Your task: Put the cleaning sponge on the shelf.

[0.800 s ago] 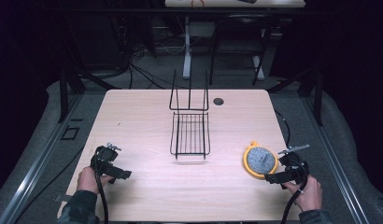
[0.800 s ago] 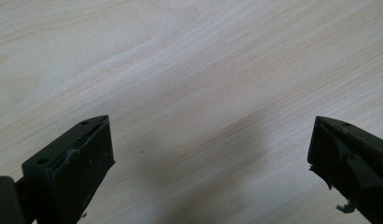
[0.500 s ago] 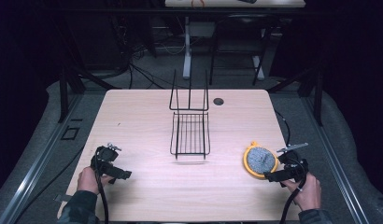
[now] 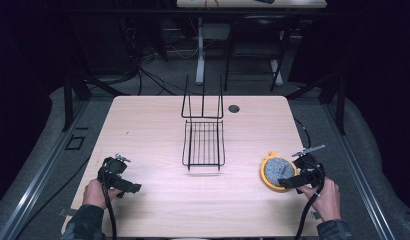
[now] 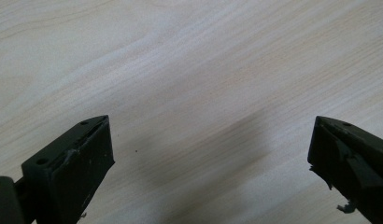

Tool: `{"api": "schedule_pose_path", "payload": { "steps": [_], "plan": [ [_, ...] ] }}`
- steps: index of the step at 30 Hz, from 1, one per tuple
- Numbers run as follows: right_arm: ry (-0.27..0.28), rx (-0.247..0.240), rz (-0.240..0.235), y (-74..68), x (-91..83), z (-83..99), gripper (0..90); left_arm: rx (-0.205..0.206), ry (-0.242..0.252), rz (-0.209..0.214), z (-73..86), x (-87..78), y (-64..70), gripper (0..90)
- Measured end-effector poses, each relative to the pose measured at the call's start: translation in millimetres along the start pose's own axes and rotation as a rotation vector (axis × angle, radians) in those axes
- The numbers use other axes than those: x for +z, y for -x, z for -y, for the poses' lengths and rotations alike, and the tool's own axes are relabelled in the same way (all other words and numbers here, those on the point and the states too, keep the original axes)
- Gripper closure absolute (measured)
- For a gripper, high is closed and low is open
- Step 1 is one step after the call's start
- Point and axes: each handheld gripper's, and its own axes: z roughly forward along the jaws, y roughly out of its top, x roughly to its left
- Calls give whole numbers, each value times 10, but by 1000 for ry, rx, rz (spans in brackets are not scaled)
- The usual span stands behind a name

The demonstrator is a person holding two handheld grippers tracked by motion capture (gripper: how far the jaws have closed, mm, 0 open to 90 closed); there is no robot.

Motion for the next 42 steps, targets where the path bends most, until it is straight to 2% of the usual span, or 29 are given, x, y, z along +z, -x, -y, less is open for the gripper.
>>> {"api": "schedule_pose_path", "payload": {
  "steps": [3,7,12,17,22,27,32,34,37,42],
  "plan": [
    [-19,-3,-13,-5,36,-53,0,0,-2,-2,-6,4,0,3],
    [-34,-27,-7,-16,92,-127,0,-3,-1,0,5,4,6,3],
    [-17,-41,10,-8,134,-207,0,4,-3,0,-15,20,23,3],
    [-33,-29,-7,8,210,-296,0,2,-10,2,-36,38,28,3],
    [-31,-41,-7,9,277,-353,0,6,-16,2,-26,40,19,3],
    [-62,-47,1,15,342,-383,0,4,-15,-3,-31,36,20,3],
    [-107,-33,-24,18,424,-384,1,5,-24,-1,-31,46,20,3],
    [-133,-45,-1,10,471,-370,46,9,-26,-1,-27,44,17,3],
    [-134,-54,13,-2,476,-369,94,9,-30,-1,-24,49,12,3],
    [-124,-36,-8,40,472,-348,194,14,-39,-2,-27,61,22,3]
  ]
}}
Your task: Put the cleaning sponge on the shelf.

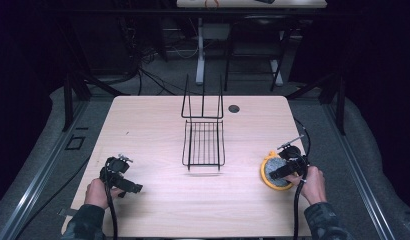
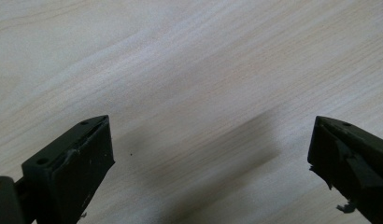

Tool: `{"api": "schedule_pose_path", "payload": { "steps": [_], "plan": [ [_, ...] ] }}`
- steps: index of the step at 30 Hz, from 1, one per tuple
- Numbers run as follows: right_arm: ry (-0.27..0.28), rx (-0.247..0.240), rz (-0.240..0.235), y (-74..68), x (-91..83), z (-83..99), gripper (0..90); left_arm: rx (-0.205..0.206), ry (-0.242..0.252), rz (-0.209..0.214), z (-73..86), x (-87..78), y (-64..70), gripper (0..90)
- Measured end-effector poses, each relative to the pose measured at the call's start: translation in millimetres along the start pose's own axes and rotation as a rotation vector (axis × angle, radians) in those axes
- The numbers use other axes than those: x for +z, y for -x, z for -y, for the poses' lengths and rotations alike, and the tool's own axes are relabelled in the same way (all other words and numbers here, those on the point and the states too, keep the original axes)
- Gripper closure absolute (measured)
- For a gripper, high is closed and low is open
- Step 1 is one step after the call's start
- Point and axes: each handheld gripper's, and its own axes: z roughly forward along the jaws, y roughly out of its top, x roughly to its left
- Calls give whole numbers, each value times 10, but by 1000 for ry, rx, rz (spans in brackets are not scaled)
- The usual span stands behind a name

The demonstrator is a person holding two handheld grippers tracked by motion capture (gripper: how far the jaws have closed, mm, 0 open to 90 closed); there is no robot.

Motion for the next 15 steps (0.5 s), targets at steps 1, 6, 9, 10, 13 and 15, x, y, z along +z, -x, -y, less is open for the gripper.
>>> {"api": "schedule_pose_path", "payload": {
  "steps": [1,6,9,10,13,15],
  "plan": [
    [4,4,-2,5,-1,3,219,1,-1,0,0,1,0,3],
    [22,21,-9,49,-27,28,381,-3,-3,-1,2,3,2,4],
    [28,25,-11,51,-47,33,505,5,-8,-2,1,6,1,4],
    [31,24,-9,54,-51,35,532,3,-8,-2,1,8,3,4],
    [35,31,-15,55,-68,40,651,6,-12,-4,1,10,4,4],
    [50,25,-21,46,-78,45,767,7,-13,-4,1,10,4,5]
  ]
}}
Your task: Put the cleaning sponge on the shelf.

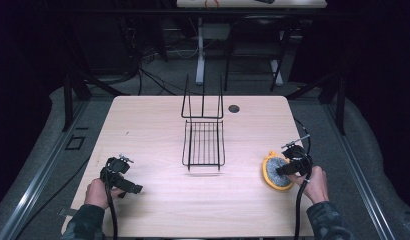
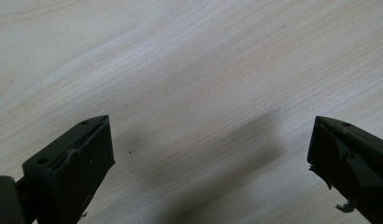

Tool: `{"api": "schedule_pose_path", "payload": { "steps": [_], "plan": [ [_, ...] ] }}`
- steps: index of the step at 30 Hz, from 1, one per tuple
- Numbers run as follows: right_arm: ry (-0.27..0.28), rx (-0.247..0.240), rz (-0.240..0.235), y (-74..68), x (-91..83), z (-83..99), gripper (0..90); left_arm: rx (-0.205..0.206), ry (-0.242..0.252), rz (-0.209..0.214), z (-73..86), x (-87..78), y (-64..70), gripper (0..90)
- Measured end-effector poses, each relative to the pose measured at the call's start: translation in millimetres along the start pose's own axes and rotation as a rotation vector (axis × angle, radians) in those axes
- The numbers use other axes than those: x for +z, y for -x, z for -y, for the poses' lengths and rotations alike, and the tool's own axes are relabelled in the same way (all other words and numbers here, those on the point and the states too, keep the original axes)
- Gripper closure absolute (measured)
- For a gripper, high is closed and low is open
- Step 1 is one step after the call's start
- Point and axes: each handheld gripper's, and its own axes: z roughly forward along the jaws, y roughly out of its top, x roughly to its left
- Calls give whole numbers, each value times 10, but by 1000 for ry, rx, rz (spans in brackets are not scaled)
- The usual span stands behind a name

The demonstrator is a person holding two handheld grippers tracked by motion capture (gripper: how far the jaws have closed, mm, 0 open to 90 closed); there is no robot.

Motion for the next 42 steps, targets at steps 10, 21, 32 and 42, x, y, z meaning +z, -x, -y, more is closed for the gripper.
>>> {"api": "schedule_pose_path", "payload": {
  "steps": [10,21,32,42],
  "plan": [
    [26,-1,14,-68,-43,-2,874,7,-6,4,-3,5,-4,5],
    [80,-14,15,-110,-222,-52,874,-2,-1,3,3,0,-5,4],
    [117,-25,20,-111,-403,-86,873,-7,6,1,22,-12,-9,4],
    [127,-56,11,-152,-502,-166,871,-9,1,-2,16,-1,1,4]
  ]
}}
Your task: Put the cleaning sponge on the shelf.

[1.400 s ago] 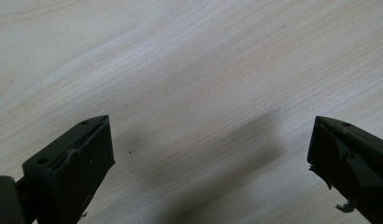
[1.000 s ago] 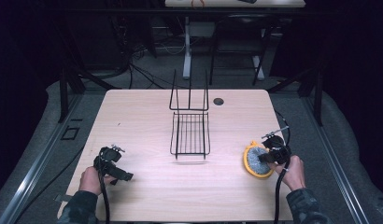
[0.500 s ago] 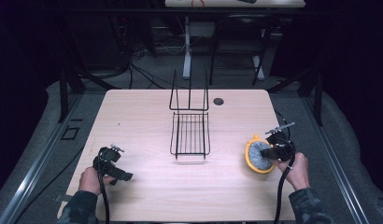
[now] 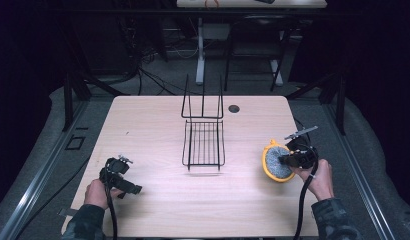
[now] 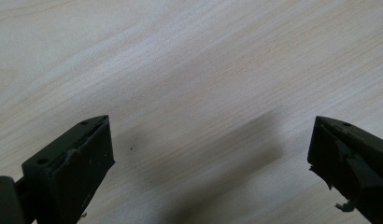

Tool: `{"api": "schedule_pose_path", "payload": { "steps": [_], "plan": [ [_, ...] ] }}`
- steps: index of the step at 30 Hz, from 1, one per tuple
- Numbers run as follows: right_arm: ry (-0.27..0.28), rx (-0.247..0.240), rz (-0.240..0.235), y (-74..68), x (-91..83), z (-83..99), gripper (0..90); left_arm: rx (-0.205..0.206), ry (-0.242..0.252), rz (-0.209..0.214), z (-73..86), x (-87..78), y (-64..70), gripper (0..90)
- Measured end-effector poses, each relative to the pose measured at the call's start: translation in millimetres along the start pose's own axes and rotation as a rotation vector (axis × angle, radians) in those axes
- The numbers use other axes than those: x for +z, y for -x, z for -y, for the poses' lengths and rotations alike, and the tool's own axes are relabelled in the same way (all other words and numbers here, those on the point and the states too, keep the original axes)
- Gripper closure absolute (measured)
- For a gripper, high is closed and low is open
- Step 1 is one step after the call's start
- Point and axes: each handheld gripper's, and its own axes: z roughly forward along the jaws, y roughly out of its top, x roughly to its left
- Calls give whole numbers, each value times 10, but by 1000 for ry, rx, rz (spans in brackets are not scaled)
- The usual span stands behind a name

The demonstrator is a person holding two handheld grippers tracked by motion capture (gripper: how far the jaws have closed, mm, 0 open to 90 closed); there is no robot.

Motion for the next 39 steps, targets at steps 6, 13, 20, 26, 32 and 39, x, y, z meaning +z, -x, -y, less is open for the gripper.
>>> {"api": "schedule_pose_path", "payload": {
  "steps": [6,13,20,26,32,39],
  "plan": [
    [7,-22,-2,-59,-28,-90,871,5,-1,0,7,-4,-5,4],
    [3,-55,2,-116,-69,-185,871,4,-2,2,1,1,1,4],
    [13,-72,-2,-167,-107,-272,870,4,-1,4,-2,-2,6,4],
    [17,-94,-5,-226,-141,-349,869,1,1,3,-6,-1,-5,4],
    [21,-109,-10,-274,-155,-403,869,-2,3,6,-10,-4,-8,4],
    [29,-122,-17,-313,-162,-467,868,-7,1,10,-8,2,-19,4]
  ]
}}
